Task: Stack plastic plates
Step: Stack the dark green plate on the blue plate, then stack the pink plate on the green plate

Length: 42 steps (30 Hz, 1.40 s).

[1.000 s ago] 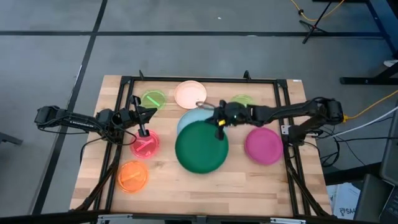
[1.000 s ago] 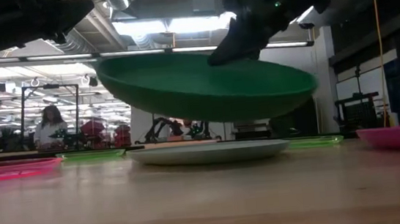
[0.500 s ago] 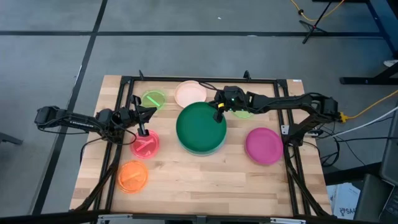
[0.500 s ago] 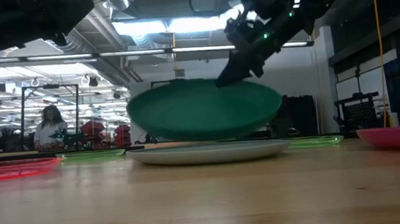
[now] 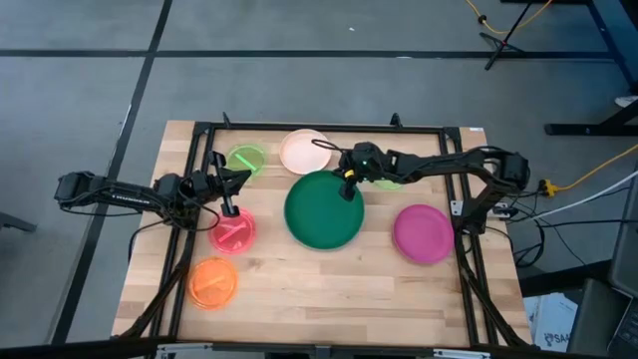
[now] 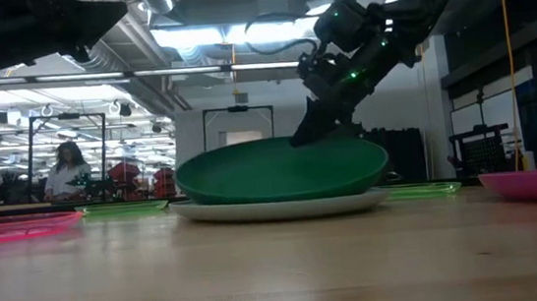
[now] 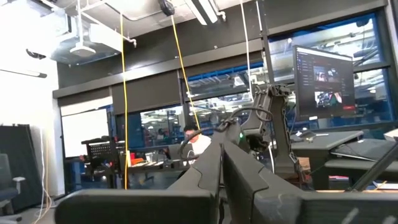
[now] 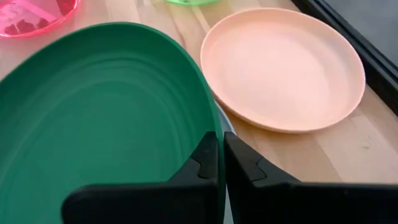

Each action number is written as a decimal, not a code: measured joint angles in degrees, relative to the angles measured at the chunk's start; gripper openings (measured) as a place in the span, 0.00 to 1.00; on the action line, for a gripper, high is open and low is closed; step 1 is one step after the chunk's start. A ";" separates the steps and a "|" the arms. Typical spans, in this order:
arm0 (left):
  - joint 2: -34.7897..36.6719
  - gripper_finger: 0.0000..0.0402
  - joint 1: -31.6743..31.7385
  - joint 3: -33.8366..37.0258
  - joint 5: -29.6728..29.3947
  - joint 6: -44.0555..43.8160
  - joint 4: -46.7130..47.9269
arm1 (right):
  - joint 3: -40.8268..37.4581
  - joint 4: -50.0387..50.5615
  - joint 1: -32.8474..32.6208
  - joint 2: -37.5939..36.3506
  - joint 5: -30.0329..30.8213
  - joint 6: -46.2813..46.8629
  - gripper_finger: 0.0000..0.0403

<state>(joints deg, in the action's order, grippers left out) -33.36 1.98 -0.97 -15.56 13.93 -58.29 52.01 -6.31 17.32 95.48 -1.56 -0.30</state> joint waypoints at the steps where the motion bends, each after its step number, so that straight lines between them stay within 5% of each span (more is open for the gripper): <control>1: 0.00 0.02 0.00 0.00 0.01 0.00 0.01 | 0.02 -0.14 0.00 0.15 0.00 0.00 0.01; 9: 0.00 0.02 0.00 0.00 -0.01 0.00 0.12 | 0.02 -0.05 0.00 0.94 0.94 -0.02 0.03; 20: 0.00 0.02 0.00 0.00 -0.01 -0.02 0.10 | 0.05 0.50 -0.04 0.68 0.94 -2.55 0.22; 31: 0.00 0.02 0.00 0.00 -0.03 0.00 0.03 | 13.29 35.32 -0.11 -9.87 1.54 -6.48 0.24; 42: 0.00 0.02 0.00 0.00 -0.01 -0.33 -0.05 | 10.99 56.73 -0.11 -23.30 1.03 -4.52 0.24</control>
<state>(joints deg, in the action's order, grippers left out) -33.36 1.98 -0.97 -15.57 13.60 -58.35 63.00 50.42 17.21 72.19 -0.54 -4.82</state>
